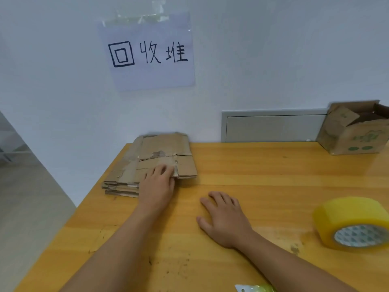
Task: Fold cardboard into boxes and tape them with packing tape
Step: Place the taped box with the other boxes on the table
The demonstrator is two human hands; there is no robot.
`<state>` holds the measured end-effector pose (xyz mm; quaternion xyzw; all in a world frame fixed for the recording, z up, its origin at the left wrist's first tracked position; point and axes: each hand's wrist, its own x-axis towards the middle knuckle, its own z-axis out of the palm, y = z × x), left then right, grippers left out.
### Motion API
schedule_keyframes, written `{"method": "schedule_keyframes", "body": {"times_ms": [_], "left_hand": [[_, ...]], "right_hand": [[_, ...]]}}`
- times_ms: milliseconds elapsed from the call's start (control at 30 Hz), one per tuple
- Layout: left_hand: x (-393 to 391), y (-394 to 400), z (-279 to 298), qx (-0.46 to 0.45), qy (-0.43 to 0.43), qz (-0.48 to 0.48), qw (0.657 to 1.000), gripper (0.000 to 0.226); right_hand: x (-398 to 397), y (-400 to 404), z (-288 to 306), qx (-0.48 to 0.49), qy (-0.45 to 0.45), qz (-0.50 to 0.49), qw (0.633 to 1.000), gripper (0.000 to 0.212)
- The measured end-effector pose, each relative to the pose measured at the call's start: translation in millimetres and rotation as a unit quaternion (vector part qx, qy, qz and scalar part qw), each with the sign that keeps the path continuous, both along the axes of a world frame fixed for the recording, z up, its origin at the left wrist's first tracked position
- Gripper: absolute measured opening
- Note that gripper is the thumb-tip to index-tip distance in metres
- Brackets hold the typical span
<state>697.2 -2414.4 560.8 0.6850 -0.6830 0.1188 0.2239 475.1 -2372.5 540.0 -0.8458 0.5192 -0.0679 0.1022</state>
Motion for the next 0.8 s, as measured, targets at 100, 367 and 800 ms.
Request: {"method": "schedule_keyframes", "body": {"times_ms": [100,367,800], "left_hand": [[1.9,0.4,8.0,-0.112,0.043,-0.032,0.992,0.026],[-35.0,36.6,77.9,-0.29,0.265,-0.093,0.915,0.024],[-86.1,104.9,46.5,-0.147,0.575,-0.009,0.805,0.02]], "right_hand": [[-1.0,-0.3,-0.4,-0.001,-0.014,-0.001,1.0,0.061],[-10.7,-7.0,11.6,0.1,-0.226,-0.058,0.967,0.05],[-86.9,0.7,71.9,0.07,-0.592,-0.144,0.79,0.086]]}}
